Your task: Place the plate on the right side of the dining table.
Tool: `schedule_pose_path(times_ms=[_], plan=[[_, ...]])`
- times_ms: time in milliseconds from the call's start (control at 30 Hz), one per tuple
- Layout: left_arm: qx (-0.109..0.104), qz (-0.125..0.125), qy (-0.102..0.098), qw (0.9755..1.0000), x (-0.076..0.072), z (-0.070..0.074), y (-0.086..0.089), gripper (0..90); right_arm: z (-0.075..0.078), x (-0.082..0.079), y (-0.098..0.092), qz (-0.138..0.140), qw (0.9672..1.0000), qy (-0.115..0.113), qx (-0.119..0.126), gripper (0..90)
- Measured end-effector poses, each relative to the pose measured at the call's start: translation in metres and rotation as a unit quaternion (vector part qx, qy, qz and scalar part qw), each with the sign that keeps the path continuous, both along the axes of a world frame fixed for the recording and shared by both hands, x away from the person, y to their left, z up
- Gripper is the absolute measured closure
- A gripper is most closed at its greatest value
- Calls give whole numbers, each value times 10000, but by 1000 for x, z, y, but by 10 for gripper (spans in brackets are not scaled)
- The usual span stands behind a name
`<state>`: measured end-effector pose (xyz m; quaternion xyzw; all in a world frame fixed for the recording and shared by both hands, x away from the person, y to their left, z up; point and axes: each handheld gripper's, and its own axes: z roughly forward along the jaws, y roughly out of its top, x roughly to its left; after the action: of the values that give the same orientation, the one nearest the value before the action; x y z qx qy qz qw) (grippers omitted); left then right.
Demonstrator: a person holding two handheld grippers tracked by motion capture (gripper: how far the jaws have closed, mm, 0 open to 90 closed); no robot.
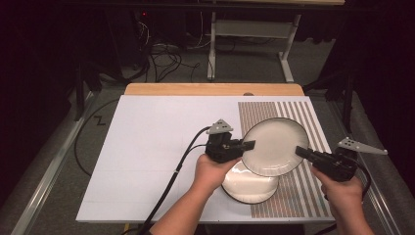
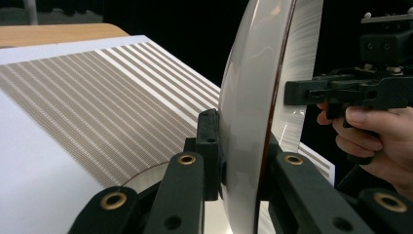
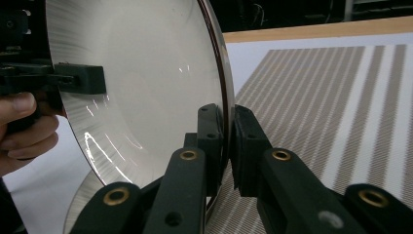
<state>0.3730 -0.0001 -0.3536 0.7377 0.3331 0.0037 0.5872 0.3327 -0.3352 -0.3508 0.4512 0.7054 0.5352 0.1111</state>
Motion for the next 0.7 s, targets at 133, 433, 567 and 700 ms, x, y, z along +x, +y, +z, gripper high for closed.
schedule_pose_path(times_ms=[133, 433, 567, 700], plan=[[80, -86, 48, 9999, 11, -3, -19, 795, -3, 1, -17, -169, 9998, 43, -16, 860], [248, -201, 141, 9994, 34, -6, -59, 779, -7, 8, -50, -532, 9985, 83, -39, 863], [313, -221, 169, 9991, 44, -8, -73, 771, -9, 11, -61, -687, 9976, 116, -27, 863], [378, -208, 206, 9989, 52, -9, -84, 758, -10, 14, -69, -798, 9967, 125, -38, 865]])
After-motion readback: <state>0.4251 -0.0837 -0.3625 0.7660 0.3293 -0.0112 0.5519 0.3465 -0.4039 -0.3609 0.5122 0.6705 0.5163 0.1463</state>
